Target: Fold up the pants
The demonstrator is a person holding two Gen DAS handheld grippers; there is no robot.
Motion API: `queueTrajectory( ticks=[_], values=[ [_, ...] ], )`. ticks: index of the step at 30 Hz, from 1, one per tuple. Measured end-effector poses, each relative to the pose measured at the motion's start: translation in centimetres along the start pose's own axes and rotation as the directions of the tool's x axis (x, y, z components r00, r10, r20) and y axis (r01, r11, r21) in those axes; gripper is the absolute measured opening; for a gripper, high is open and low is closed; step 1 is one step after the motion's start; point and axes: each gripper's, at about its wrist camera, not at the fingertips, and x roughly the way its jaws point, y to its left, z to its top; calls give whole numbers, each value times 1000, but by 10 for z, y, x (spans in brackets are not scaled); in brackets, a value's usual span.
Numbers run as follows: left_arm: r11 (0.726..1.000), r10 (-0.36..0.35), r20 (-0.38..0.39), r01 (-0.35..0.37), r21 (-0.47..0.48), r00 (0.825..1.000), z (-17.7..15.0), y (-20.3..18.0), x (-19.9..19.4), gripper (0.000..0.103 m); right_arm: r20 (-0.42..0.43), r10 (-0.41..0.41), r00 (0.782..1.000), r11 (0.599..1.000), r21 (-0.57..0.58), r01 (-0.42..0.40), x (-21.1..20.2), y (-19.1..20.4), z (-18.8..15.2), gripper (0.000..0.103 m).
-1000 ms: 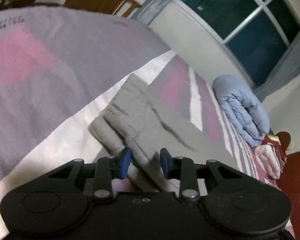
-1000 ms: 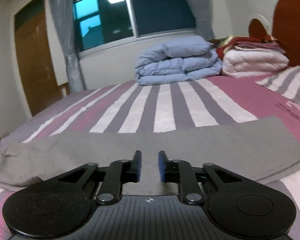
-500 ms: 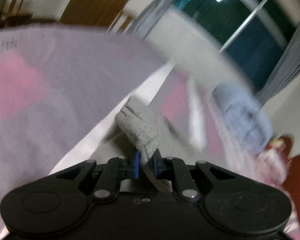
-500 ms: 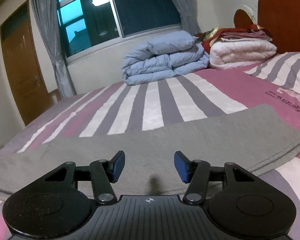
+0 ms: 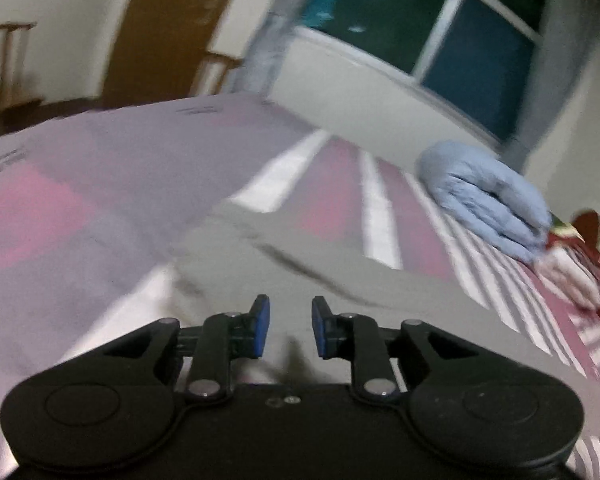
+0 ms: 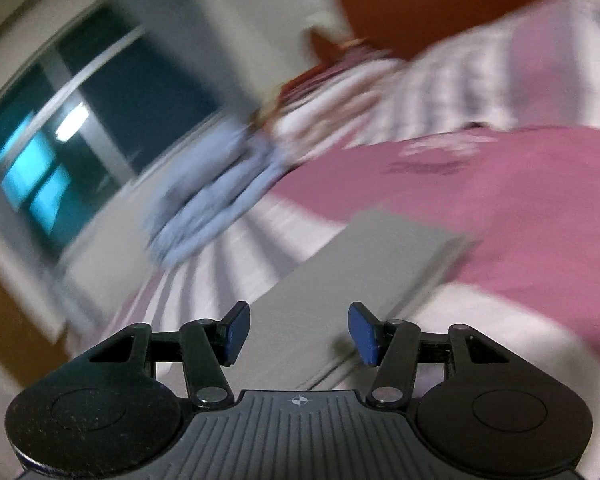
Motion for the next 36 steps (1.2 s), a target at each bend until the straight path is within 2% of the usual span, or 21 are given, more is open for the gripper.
queueTrajectory(
  ticks=[2, 4, 8, 10, 12, 14, 16, 19, 22, 23, 26, 29, 32, 36],
  values=[
    [999, -12, -12, 12, 36, 1000, -4, -22, 16, 19, -8, -28, 1000, 996, 80, 28, 2, -21, 13, 54],
    [999, -25, -50, 27, 40, 998, -12, -34, 34, 21, -25, 2, 1000, 989, 147, 1, 1, -37, 21, 54],
    [999, 4, -153, 2, 41, 988, -38, -37, 64, 21, -65, 38, 997, 982, 189, -25, 9, -48, 34, 53],
    [998, -12, -117, 19, 61, 993, -47, -32, 63, 21, -90, 22, 996, 977, 214, -2, 18, -51, 35, 53],
    [999, -43, -118, 45, 15, 992, -48, -22, 61, 21, -87, 32, 996, 972, 236, -11, 26, -56, 39, 53],
    [998, -58, -124, 60, 9, 991, -46, -20, 62, 21, -100, 43, 994, 971, 239, -18, 35, -60, 42, 53],
    [998, -59, -128, 63, 26, 990, -46, -21, 63, 21, -119, 56, 991, 968, 249, -25, 43, -62, 42, 37],
    [998, -58, -130, 62, 27, 990, -46, -21, 62, 21, -181, 39, 983, 956, 294, 16, 58, -73, 38, 30],
    [997, -60, -133, 64, 31, 989, -47, -23, 61, 21, -204, 10, 979, 959, 279, 48, 63, -77, 39, 2],
    [997, -61, -135, 66, 33, 989, -46, -23, 61, 21, -189, 5, 982, 965, 259, 45, 59, -76, 41, 0],
    [997, -68, -139, 74, 37, 988, -45, -23, 61, 21, -110, 14, 994, 965, 262, 16, 38, -81, 50, 0],
    [996, -75, -138, 81, 34, 988, -46, -21, 61, 21, -177, 59, 982, 967, 254, -12, 39, -82, 52, 0],
    [996, -78, -137, 82, 25, 988, -46, -20, 61, 21, -144, 72, 987, 962, 273, -30, 34, -82, 50, 0],
    [996, -78, -141, 82, 28, 987, -45, -20, 60, 21, -178, 55, 982, 946, 324, 6, 50, -83, 47, 1]
  ],
)
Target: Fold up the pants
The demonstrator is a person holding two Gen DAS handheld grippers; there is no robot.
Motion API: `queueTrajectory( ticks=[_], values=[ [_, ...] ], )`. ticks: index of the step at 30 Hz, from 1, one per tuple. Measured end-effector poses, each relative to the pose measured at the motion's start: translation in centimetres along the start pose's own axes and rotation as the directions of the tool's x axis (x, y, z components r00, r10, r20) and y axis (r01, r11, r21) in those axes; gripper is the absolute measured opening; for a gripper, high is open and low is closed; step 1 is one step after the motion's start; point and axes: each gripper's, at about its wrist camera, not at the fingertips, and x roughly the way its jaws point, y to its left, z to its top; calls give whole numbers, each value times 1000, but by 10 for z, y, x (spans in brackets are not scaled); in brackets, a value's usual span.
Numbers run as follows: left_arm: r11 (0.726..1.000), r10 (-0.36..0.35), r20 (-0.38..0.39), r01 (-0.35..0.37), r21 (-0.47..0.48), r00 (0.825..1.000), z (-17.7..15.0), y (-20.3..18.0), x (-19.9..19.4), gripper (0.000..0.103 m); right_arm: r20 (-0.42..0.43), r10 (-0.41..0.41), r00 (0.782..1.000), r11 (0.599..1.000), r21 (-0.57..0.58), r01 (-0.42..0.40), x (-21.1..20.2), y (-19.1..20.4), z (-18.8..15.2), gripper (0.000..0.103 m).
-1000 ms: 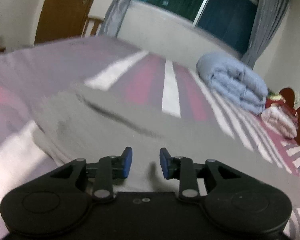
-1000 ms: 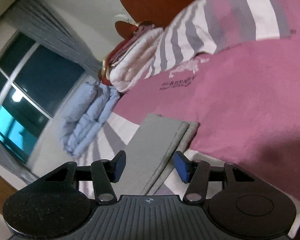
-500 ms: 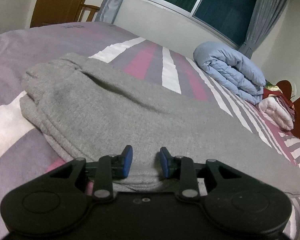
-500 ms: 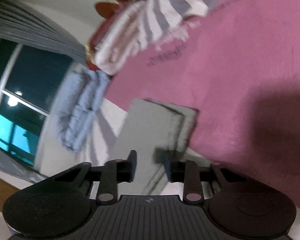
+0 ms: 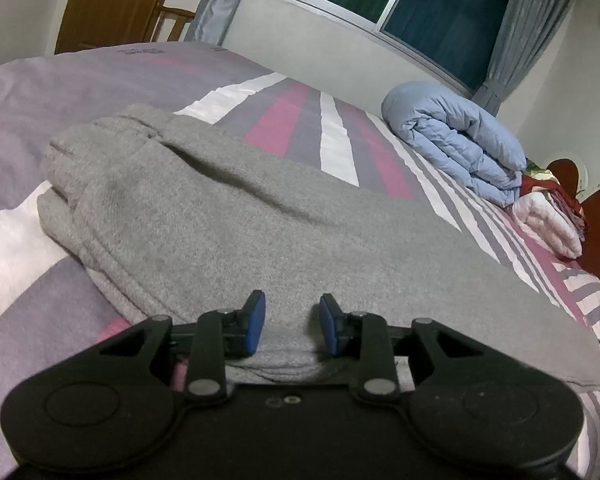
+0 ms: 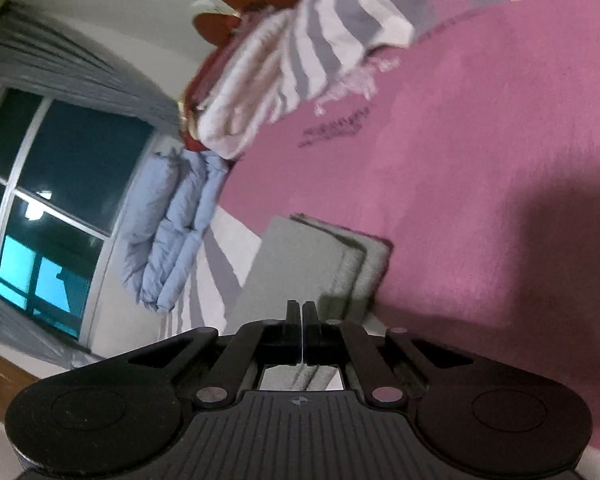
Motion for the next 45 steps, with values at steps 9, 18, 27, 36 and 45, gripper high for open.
queueTrajectory(
  ticks=[9, 18, 27, 36, 45],
  values=[
    [1000, 11, 4, -11, 8, 1000, -1, -3, -1, 21, 25, 5, 1000, 1000, -18, -5, -3, 4, -6, 44],
    [1000, 0, 3, 0, -9, 1000, 0, -1, 0, 21, -31, -17, 999, 1000, -1, 17, 24, 9, 1, 43],
    [1000, -8, -1, 8, -7, 1000, -1, 2, -1, 21, -25, -84, 996, 995, -47, 82, 21, 5, -2, 3],
    [995, 78, 53, -82, 61, 996, 1, -12, -31, 29, 96, -17, 995, 975, -218, 38, -40, 54, -47, 59],
    [982, 174, 64, -178, 63, 983, -5, -10, -54, 33, -408, 166, 898, 939, -211, -270, 17, 131, -207, 59]
  ],
)
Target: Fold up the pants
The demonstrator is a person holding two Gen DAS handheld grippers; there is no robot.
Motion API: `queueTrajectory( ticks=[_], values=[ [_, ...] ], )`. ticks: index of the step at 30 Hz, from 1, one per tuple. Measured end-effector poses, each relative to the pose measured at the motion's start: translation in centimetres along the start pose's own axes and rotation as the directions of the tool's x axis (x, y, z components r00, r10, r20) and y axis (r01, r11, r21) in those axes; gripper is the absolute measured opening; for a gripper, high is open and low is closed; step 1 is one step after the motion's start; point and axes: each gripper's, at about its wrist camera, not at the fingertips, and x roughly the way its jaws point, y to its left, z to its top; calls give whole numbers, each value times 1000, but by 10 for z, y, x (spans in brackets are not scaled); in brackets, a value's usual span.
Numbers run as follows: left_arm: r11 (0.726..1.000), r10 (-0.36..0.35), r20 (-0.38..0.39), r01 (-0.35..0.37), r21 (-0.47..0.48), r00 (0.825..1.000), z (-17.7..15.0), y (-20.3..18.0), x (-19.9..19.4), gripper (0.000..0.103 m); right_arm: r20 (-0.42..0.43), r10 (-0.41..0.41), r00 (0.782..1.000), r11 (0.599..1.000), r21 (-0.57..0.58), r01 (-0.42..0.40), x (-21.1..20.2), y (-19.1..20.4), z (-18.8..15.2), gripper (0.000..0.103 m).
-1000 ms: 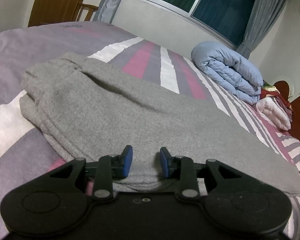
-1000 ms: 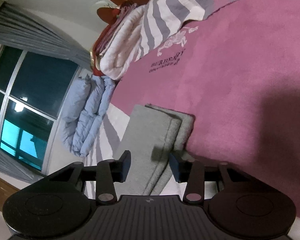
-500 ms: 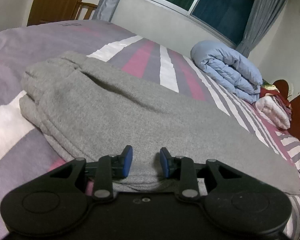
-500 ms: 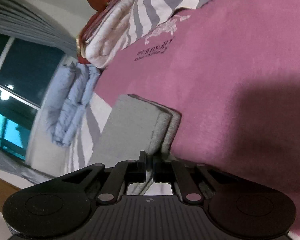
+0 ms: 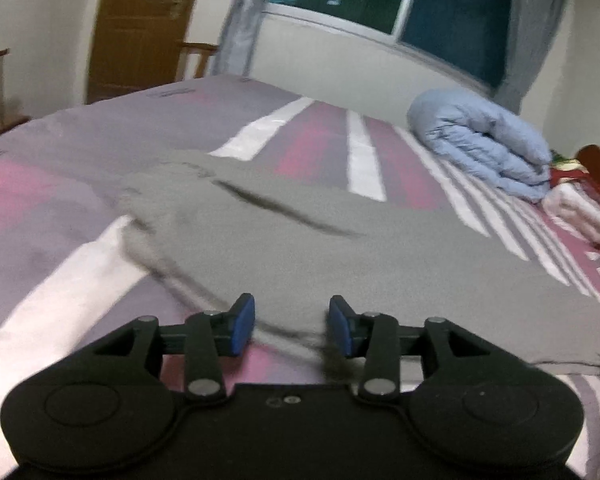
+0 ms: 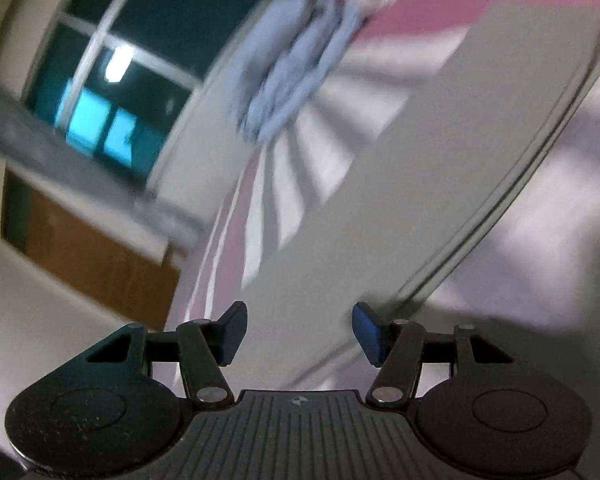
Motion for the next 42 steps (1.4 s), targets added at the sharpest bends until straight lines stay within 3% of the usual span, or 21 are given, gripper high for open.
queueTrajectory(
  ticks=[8, 20, 21, 22, 23, 27, 29, 31, 33, 34, 36, 37, 39, 41, 42],
  values=[
    [997, 14, -27, -16, -70, 1000, -5, 33, -13, 34, -117, 50, 992, 994, 101, -38, 42, 0, -21, 59],
    [997, -14, -59, 9, -78, 998, -9, 37, -4, 38, -161, 80, 984, 996, 57, -72, 76, 7, -27, 58],
    [997, -15, -60, 11, -79, 998, -9, 37, -4, 38, -162, 65, 985, 997, 46, -59, 81, 9, -31, 42],
    [997, -16, -60, 11, -81, 998, -9, 38, -5, 38, -181, 41, 983, 999, 32, -36, 84, 9, -32, 18],
    [997, -15, -59, 10, -81, 998, -9, 38, -5, 38, -199, 17, 980, 1000, 21, -13, 86, 9, -34, 4],
    [998, -6, -50, 3, -64, 999, -8, 34, -8, 40, -167, 43, 985, 999, -2, -44, 72, 10, -38, 4],
    [999, 3, -52, -6, -54, 999, -7, 31, -7, 40, -198, -11, 980, 1000, 16, 14, 79, 0, -40, 4],
    [999, 7, -50, -9, -35, 999, -6, 25, -7, 40, -222, -8, 975, 999, 46, 18, 81, -5, -37, 3],
    [1000, 12, -28, -12, -8, 1000, -4, 19, -11, 41, -238, -6, 971, 999, 41, 16, 72, 3, -30, 9],
    [1000, 12, -16, -12, -4, 1000, -4, 17, -13, 43, -190, -10, 982, 1000, 15, 13, 54, 6, -21, 16],
    [1000, -3, 7, 3, -10, 1000, -2, 9, -12, 54, -83, -7, 997, 1000, 6, 7, 14, -1, -1, 68],
    [1000, -10, 16, 10, -11, 1000, -1, 4, -10, 63, -6, -23, 1000, 1000, 5, 23, -9, -9, 11, 71],
    [1000, -29, 22, 28, 10, 999, 3, -10, -4, 65, 127, -78, 989, 997, 9, 77, -48, -32, 35, 71],
    [998, -46, 16, 45, 43, 999, 6, -24, 4, 65, 248, -150, 957, 985, 118, 124, -88, -72, 60, 71],
    [997, -49, 16, 48, 57, 999, 7, -30, 9, 66, 300, -176, 938, 978, 165, 131, -106, -91, 69, 65]
  ],
)
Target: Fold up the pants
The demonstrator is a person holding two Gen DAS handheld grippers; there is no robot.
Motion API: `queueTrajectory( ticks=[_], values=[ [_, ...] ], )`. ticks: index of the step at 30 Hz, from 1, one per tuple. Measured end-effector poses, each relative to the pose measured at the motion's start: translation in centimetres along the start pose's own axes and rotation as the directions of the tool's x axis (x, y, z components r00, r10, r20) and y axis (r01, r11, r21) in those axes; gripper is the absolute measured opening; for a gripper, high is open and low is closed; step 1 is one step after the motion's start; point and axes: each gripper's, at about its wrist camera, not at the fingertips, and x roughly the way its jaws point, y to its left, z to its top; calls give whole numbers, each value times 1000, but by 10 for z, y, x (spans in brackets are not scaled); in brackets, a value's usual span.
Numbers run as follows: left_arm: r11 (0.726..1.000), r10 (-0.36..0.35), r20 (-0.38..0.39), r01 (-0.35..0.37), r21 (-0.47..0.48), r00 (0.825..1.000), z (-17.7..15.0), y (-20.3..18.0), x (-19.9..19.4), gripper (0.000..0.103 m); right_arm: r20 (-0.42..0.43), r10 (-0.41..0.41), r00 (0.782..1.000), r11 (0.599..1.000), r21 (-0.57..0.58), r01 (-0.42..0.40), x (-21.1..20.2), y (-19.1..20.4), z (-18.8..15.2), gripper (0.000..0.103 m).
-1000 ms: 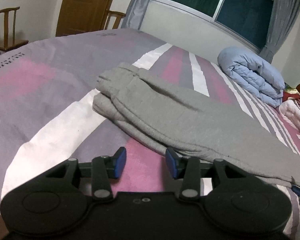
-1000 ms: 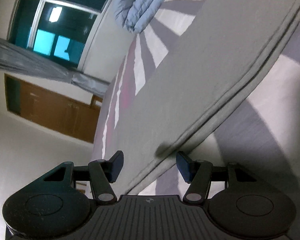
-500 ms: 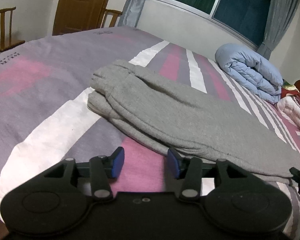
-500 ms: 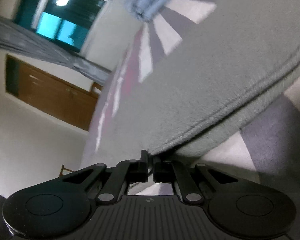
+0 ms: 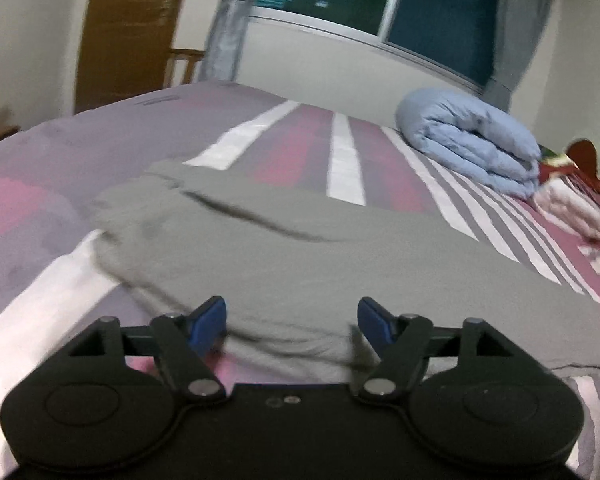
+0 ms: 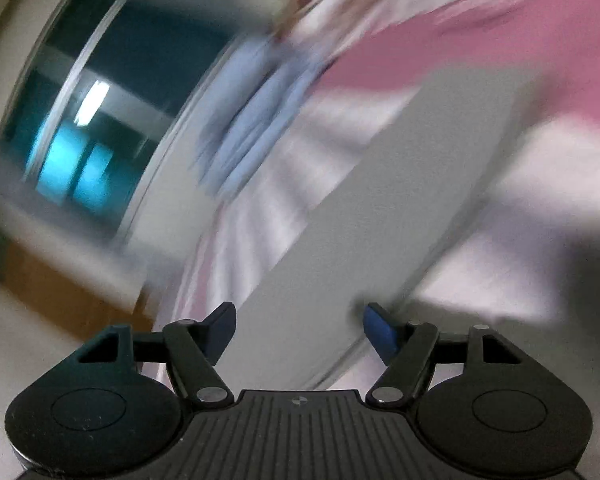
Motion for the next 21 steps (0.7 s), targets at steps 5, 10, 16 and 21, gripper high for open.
queueTrajectory(
  ticks=[5, 10, 16, 21],
  values=[
    [998, 31, -22, -30, 53, 999, -7, -10, 18, 71, 134, -109, 985, 985, 151, 88, -17, -68, 52, 35],
    [997, 42, -17, -40, 69, 999, -12, -13, 20, 74, 113, -72, 991, 985, 167, 53, 5, -80, 69, 35],
    [996, 46, -26, -45, 72, 999, -11, -13, 22, 76, 104, -113, 988, 982, 161, 95, 20, -75, 79, 35],
    [996, 50, -30, -47, 75, 998, -12, -13, 22, 77, 72, -220, 973, 970, -89, 226, 33, -51, 73, 12]
  ],
)
